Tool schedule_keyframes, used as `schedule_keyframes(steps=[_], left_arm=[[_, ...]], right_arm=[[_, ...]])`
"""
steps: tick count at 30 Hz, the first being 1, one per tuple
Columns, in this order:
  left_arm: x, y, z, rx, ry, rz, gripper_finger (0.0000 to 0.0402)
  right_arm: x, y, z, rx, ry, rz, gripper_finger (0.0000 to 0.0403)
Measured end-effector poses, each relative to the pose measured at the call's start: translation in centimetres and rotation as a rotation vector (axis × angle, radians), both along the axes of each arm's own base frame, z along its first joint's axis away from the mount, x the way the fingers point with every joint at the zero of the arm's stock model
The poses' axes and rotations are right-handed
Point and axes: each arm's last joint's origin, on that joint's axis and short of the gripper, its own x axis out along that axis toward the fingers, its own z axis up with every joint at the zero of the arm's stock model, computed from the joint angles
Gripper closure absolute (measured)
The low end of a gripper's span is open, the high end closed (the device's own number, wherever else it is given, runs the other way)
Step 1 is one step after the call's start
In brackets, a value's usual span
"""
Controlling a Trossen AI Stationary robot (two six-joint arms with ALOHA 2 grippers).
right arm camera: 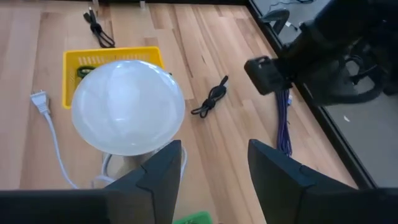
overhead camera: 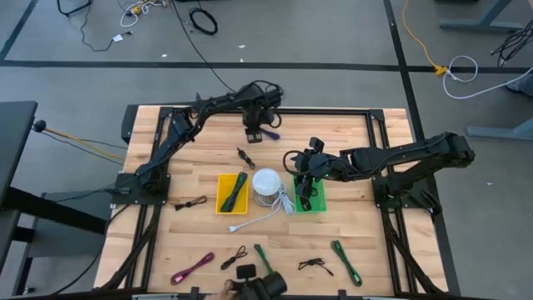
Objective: Pick & Place USB Port
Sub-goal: Put the black blue charger cable into the yellow basket
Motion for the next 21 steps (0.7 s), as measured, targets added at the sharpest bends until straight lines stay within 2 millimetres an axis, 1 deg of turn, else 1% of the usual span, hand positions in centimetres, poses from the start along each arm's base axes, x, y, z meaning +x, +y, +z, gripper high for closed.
schedule_keyframes(steps=[3, 4, 7, 11, 13, 17, 21], left_arm=[[-0.8, 0.8, -0.8, -0.033, 0.020, -0.057, 0.0273], [-0.9, 1.1, -0.8, -0.050, 0.000, -0.068, 0.0273], [-0.4, 1.8, -0.5, -0.038, -0.101, -0.125, 0.0273], [0.0, 1.9, -0.5, 0.009, -0.106, -0.194, 0.0273], [0.1, 2.0, -0.7, 0.002, -0.113, -0.205, 0.0273], [0.3, 2.2, -1.9, 0.015, -0.086, -0.219, 0.0273], [0.1, 2.9, -2.8, 0.025, -0.070, -0.189, 0.0273]], right_arm=[[0.0, -0.1, 0.0, -0.020, 0.000, -0.008, 0.0214], [0.0, -0.1, 0.0, -0.023, 0.000, -0.012, 0.0214], [0.0, -0.1, 0.0, -0.027, -0.001, -0.017, 0.0214], [0.0, -0.1, 0.1, -0.026, -0.005, -0.017, 0.0214], [0.0, -0.1, 0.1, -0.026, -0.006, -0.017, 0.0214], [0.1, -0.1, 0.1, -0.025, -0.015, -0.017, 0.0214], [0.1, -0.1, 0.2, -0.023, -0.024, -0.017, 0.0214]])
